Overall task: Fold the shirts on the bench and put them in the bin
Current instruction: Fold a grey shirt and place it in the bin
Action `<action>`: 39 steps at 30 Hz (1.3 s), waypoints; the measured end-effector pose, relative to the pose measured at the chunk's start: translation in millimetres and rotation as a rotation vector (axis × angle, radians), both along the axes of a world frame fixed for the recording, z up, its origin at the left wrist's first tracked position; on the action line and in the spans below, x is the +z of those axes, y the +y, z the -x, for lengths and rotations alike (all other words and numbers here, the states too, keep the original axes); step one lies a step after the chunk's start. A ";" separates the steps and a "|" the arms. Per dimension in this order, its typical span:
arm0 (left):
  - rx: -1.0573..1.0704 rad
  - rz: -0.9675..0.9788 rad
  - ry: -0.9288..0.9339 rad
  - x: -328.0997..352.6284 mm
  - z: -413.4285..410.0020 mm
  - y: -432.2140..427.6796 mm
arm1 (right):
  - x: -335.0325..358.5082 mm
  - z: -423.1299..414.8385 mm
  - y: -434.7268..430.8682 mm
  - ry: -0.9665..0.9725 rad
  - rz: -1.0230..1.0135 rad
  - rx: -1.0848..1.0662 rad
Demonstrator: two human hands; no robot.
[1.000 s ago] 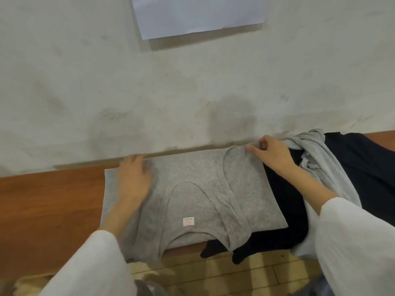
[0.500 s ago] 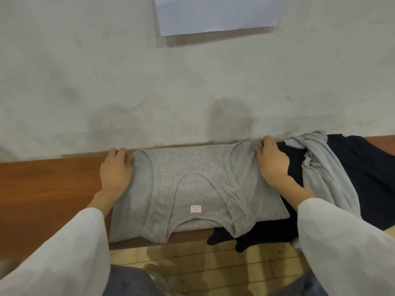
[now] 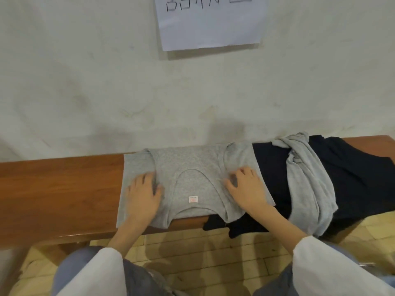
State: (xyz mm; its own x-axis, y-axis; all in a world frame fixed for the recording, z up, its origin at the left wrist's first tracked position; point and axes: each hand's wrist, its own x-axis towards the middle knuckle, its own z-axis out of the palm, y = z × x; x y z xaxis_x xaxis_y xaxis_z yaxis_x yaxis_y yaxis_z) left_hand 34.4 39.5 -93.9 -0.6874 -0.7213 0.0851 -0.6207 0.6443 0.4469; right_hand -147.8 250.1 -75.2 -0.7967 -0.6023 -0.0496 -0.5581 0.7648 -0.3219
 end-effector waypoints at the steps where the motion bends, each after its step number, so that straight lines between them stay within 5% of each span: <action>1: 0.068 -0.060 0.048 6.7 -3.3 0.5 | 7.9 -3.5 1.0 -0.077 0.070 -0.041; 4: 0.120 -0.211 0.071 18.6 -6.2 -6.6 | 22.0 -5.1 -1.6 -0.379 0.190 -0.074; 11: 0.310 -0.721 0.393 38.6 56.4 -62.5 | 28.7 64.5 -67.1 -0.569 0.383 -0.293; 14: 0.270 -0.545 0.254 37.1 74.9 -76.6 | 28.5 76.3 -79.9 -0.501 0.304 -0.299; 18: 0.108 -0.671 0.148 39.9 94.6 -90.1 | 26.7 90.6 -93.6 -0.487 0.165 -0.223; 25: 0.225 -0.664 0.309 20.1 101.8 -107.7 | 14.4 101.9 -99.5 -0.328 0.240 -0.186; 31: -0.052 -0.016 0.208 31.2 55.5 -39.0 | 32.4 43.9 -67.6 -0.136 0.309 -0.094; 35: -0.276 -0.011 -0.077 24.7 -22.7 21.3 | 32.7 -3.2 1.7 -0.411 0.090 0.126; 39: -0.272 0.008 -0.095 9.8 -37.4 26.2 | 6.6 -25.9 23.4 -0.245 0.140 0.194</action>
